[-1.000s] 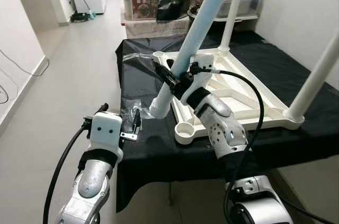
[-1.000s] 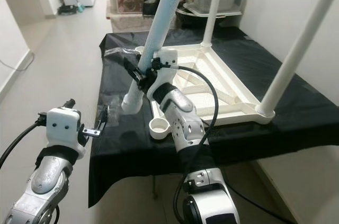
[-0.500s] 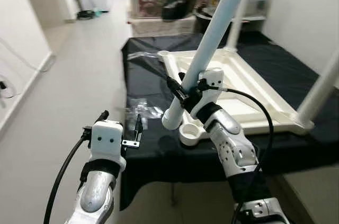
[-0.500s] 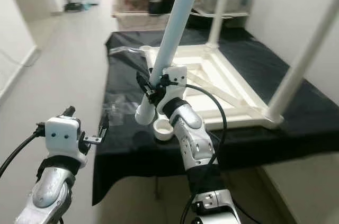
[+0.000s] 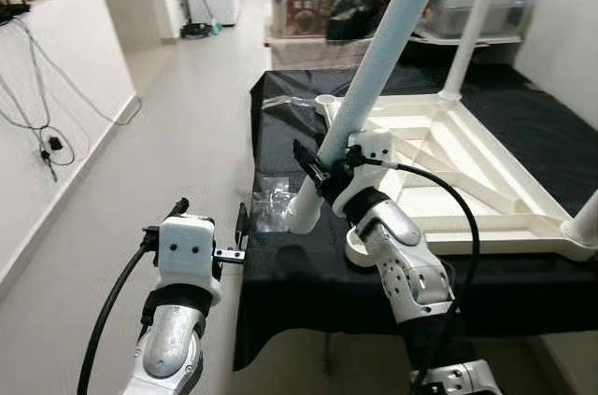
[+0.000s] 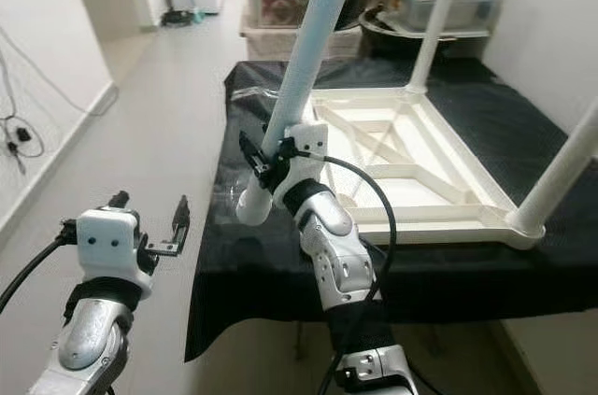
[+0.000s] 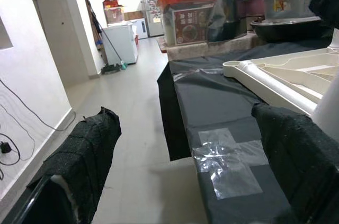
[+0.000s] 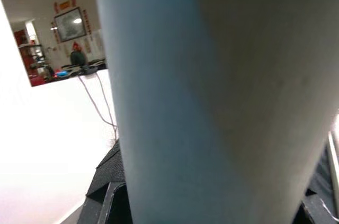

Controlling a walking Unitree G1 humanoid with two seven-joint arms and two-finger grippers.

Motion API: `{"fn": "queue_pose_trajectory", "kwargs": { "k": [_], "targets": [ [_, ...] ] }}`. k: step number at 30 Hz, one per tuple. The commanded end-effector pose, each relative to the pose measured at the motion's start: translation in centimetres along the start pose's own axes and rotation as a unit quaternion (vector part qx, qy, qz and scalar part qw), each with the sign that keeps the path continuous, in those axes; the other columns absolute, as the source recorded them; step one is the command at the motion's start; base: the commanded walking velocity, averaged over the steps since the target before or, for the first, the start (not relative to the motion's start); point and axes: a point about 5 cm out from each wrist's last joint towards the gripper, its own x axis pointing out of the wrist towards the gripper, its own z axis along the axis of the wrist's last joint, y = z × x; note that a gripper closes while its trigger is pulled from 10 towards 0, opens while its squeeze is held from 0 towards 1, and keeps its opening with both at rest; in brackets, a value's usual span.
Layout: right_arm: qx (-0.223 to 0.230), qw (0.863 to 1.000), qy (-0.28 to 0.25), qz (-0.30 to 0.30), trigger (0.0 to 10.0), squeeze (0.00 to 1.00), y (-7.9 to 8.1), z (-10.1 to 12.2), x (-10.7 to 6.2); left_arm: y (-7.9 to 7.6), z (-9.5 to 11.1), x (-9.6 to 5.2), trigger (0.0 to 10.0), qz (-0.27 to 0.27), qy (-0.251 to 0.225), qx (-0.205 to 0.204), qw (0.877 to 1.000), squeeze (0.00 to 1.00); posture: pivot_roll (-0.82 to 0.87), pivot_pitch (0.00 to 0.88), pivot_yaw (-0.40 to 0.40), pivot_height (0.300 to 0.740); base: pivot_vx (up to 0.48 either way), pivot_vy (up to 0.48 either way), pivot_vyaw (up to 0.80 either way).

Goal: Building children table

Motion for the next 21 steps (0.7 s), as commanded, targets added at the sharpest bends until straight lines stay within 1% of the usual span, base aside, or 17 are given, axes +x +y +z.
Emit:
{"fn": "queue_pose_trajectory", "kwargs": {
  "k": [1,9,10,13,14,18,21],
  "targets": [
    [-0.004,1.000,-0.004,0.004,10.0,0.00,0.31,0.29,0.03,0.28,0.06,0.03,10.0,0.007,0.002,0.006,1.000,0.00,0.00,0.000,-0.003,0.740,0.000,0.000,0.00],
    [-0.006,1.000,-0.003,0.003,10.0,0.00,0.23,0.36,-0.01,0.32,0.20,0.11,10.0,0.012,0.000,-0.001,1.000,0.00,0.00,0.000,-0.007,0.740,0.000,0.000,0.00],
    [-0.008,1.000,-0.003,0.003,10.0,0.00,0.32,0.39,0.02,0.55,0.19,0.06,10.0,0.018,0.002,-0.014,1.000,0.00,0.02,0.000,0.003,0.740,0.000,0.000,0.00],
    [-0.009,1.000,-0.003,0.001,10.0,0.00,0.30,0.37,-0.02,0.85,0.21,0.04,10.0,0.025,0.004,-0.026,0.999,0.00,0.02,0.000,0.003,0.740,0.000,0.000,0.00],
    [-0.008,1.000,-0.002,-0.003,10.0,0.00,0.19,0.27,-0.08,1.01,0.28,0.03,10.0,0.029,0.004,-0.024,0.999,0.00,0.04,0.000,-0.001,0.740,0.000,0.000,0.00],
    [-0.007,1.000,-0.001,-0.006,10.0,0.00,0.10,0.18,-0.13,1.10,0.33,0.03,10.0,0.032,0.004,-0.021,0.999,0.00,0.04,0.000,-0.001,0.740,0.000,0.000,0.00],
    [-0.008,1.000,0.001,-0.005,10.0,0.00,0.07,0.15,-0.11,1.20,0.28,0.00,10.0,0.039,0.005,-0.016,0.999,0.00,0.04,0.000,-0.015,0.740,0.000,0.000,0.00]
  ]
}}
